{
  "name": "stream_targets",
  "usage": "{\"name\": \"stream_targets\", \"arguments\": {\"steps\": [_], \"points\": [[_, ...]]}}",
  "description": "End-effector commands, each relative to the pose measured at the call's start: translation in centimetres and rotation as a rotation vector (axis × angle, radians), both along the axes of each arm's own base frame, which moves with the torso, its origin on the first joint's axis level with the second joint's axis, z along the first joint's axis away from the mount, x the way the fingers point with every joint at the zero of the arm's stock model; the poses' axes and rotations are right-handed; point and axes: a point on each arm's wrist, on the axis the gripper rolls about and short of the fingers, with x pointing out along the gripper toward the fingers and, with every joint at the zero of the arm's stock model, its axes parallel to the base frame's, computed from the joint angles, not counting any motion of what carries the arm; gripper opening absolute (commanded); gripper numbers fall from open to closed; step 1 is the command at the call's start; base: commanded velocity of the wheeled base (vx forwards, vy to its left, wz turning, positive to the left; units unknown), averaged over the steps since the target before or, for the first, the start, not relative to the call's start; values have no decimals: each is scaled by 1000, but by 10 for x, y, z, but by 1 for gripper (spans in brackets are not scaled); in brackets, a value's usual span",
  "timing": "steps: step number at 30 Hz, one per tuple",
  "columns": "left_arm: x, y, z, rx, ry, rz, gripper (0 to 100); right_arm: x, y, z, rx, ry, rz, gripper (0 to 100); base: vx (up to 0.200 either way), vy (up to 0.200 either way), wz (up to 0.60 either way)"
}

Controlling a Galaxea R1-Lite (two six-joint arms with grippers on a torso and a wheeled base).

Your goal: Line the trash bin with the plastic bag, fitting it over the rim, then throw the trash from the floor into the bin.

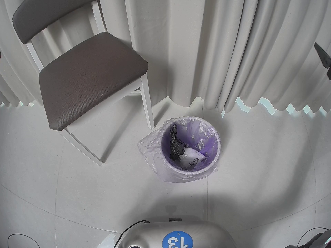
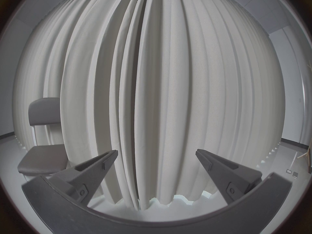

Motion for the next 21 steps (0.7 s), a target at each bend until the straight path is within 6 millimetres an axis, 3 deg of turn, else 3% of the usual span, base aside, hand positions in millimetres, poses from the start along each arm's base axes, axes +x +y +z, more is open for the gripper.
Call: {"name": "stream_targets", "arguments": {"steps": [1, 8, 14, 21], "points": [[-42, 7, 0, -5, -100, 15, 100, -82, -4, 9, -2, -100, 7, 100, 0, 0, 0], [-82, 13, -11, 31, -85, 32, 100, -150, -6, 3, -7, -118, 2, 100, 0, 0, 0], [-109, 18, -23, 47, -83, 67, 100, -207, -9, -19, -48, -108, -17, 100, 0, 0, 0], [-133, 19, -38, 47, -69, 143, 100, -252, -12, -45, -57, -108, -36, 100, 0, 0, 0]]}}
